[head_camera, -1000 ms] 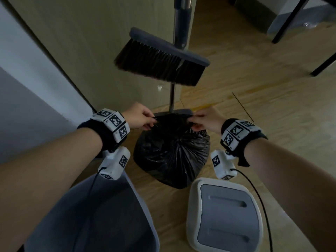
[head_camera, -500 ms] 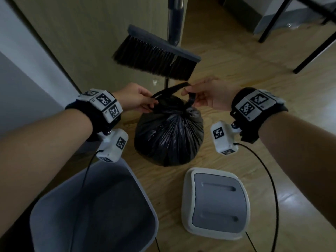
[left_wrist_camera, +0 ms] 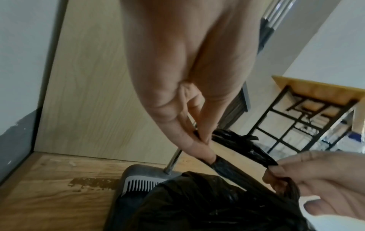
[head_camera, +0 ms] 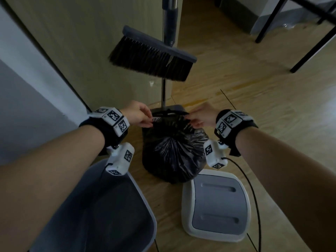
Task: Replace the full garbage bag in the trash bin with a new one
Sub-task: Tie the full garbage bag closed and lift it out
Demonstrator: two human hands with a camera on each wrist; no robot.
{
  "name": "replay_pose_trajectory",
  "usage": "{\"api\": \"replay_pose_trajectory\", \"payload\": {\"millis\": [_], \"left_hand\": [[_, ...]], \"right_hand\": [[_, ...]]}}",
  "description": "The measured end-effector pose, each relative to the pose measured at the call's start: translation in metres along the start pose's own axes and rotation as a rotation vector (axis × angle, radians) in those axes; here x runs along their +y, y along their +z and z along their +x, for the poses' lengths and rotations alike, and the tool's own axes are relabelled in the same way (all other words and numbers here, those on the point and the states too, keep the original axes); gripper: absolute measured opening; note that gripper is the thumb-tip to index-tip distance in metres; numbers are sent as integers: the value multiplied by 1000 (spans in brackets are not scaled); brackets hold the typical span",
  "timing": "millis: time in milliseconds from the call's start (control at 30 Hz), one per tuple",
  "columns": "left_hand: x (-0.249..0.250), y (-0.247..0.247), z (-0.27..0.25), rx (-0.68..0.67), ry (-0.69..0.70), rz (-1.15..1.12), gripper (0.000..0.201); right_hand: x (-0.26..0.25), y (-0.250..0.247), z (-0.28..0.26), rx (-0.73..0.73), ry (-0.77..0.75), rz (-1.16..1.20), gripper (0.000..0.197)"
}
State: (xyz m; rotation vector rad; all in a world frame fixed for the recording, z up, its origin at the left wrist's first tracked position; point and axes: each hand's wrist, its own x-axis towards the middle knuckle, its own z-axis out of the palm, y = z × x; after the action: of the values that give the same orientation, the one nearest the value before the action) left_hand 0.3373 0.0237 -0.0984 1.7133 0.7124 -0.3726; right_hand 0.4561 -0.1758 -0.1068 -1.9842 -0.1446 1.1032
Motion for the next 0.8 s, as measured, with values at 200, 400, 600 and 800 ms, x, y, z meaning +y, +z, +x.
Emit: {"api": "replay_pose_trajectory", "payload": {"millis": [200, 400, 600, 800], "left_hand": [[-12, 21, 8, -116, -111, 343, 26], [-22, 25, 9, -106, -129, 418, 25], [-18, 20, -5, -43, -77, 351, 22], [-15, 16, -42, 150, 130, 409, 28]], "right_hand": [[30, 8, 23, 22, 69, -117, 3], [41, 15, 23, 24, 18, -223, 8], [33, 10, 7, 94, -91, -179, 19], [19, 14, -36, 241, -161, -271, 29]]}}
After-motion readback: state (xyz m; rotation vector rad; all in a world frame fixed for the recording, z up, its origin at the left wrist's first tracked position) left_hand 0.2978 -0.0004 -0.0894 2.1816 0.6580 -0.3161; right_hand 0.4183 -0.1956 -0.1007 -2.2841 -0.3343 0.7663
